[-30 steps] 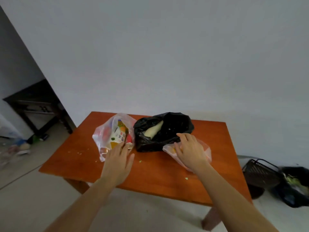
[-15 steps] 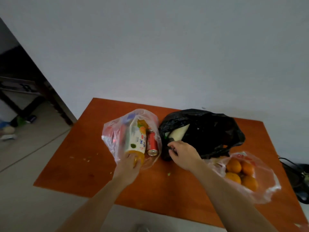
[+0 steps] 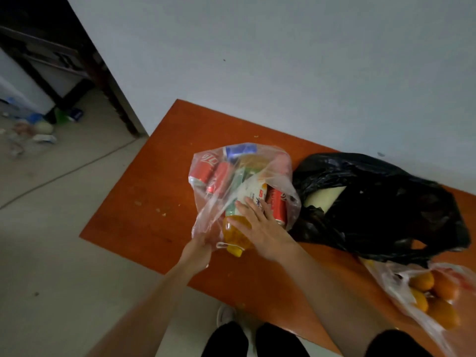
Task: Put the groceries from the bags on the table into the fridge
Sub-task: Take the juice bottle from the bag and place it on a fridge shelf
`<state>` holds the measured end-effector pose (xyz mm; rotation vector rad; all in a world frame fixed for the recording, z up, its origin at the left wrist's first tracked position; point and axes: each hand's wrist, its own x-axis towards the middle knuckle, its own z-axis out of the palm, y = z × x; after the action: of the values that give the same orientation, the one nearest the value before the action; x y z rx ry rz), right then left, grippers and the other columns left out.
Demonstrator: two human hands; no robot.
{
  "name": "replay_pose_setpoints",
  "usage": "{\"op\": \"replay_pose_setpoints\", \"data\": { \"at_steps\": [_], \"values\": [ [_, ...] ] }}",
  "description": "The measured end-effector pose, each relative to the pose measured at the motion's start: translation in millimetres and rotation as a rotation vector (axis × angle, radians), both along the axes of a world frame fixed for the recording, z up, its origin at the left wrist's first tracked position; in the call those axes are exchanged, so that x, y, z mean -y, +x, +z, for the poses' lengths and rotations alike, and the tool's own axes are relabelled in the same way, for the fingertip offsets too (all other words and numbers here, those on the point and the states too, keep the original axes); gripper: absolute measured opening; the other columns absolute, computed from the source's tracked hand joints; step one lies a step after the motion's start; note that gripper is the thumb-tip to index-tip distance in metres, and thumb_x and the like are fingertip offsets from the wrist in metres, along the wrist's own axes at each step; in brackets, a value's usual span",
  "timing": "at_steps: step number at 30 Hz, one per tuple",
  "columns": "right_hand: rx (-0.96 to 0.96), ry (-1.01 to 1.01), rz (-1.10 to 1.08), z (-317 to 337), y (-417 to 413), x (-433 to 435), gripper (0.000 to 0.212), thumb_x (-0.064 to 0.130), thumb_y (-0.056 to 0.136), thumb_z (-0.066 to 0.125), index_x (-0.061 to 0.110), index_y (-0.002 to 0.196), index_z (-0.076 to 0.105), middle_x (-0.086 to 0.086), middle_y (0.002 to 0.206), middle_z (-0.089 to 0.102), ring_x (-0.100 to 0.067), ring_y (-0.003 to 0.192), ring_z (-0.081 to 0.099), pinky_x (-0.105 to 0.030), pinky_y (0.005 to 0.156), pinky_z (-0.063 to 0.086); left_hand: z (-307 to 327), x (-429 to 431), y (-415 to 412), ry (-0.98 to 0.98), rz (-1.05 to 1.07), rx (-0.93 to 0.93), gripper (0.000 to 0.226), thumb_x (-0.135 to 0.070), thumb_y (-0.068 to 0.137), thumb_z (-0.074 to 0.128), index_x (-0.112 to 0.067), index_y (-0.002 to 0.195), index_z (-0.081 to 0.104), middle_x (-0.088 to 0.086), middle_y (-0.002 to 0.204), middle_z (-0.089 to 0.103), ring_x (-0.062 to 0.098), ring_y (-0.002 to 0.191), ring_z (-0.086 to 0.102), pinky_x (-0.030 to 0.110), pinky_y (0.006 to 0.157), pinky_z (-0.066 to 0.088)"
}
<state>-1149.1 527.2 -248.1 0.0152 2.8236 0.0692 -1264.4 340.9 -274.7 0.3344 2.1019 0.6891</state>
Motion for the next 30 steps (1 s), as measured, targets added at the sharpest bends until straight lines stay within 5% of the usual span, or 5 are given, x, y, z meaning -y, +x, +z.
{"op": "replay_pose_setpoints", "data": {
  "at_steps": [7, 15, 22, 26, 30],
  "values": [
    [0.015, 0.116, 0.015, -31.3, -17.0, 7.9, 0.123, 0.022, 0.073, 0.085, 0.032, 0.156, -0.006, -0.018, 0.16, -0.029, -0.05, 0.136, -0.042, -0.075, 0.108, -0.012, -9.5, 2.7, -12.0, -0.054, 0.061, 0.054, 0.033, -0.01, 0.101, 0.038, -0.022, 0.117, 0.064, 0.001, 0.117, 0.065, 0.016, 0.096, 0.066, 0.025, 0.071, 0.055],
    [-0.139, 0.082, 0.075, -21.8, -14.8, -4.3, 0.11, 0.021, 0.067, 0.089, 0.028, 0.153, 0.021, -0.014, 0.164, 0.008, -0.054, 0.147, 0.011, -0.076, 0.11, 0.023, 5.5, -9.5, -8.3, -0.031, 0.135, 0.05, 0.026, -0.013, 0.104, 0.041, -0.01, 0.119, 0.063, 0.0, 0.106, 0.066, 0.008, 0.082, 0.065, 0.014, 0.06, 0.052],
    [-0.385, -0.476, -0.241, 30.3, -14.2, -19.7, 0.104, 0.048, 0.069, 0.083, 0.033, 0.15, 0.019, -0.001, 0.165, 0.02, -0.04, 0.152, 0.012, -0.061, 0.118, 0.026, 38.5, -25.1, -15.2, 0.025, 0.171, -0.028, 0.025, -0.013, 0.096, 0.056, -0.006, 0.119, 0.065, 0.013, 0.116, 0.068, 0.032, 0.102, 0.065, 0.035, 0.077, 0.05],
    [-0.628, -0.829, -0.757, 84.8, -21.5, -22.2, 0.093, 0.063, 0.06, 0.086, 0.048, 0.135, 0.034, 0.014, 0.134, 0.056, -0.007, 0.125, 0.052, -0.027, 0.103, 0.045, 53.7, -38.2, -12.4, 0.047, 0.188, -0.012, 0.032, -0.017, 0.102, 0.038, -0.009, 0.123, 0.062, 0.012, 0.108, 0.068, 0.022, 0.081, 0.061, 0.035, 0.066, 0.046],
    [-0.697, -1.015, -1.004, 103.0, -2.4, -44.9, 0.094, 0.068, 0.053, 0.086, 0.037, 0.134, 0.051, 0.017, 0.107, 0.069, -0.006, 0.103, 0.066, -0.026, 0.09, 0.054, 74.2, -56.4, -1.4, 0.102, 0.19, -0.08, 0.03, -0.027, 0.104, 0.035, -0.015, 0.108, 0.062, 0.004, 0.08, 0.063, 0.011, 0.057, 0.052, 0.026, 0.049, 0.043]
  ]
}}
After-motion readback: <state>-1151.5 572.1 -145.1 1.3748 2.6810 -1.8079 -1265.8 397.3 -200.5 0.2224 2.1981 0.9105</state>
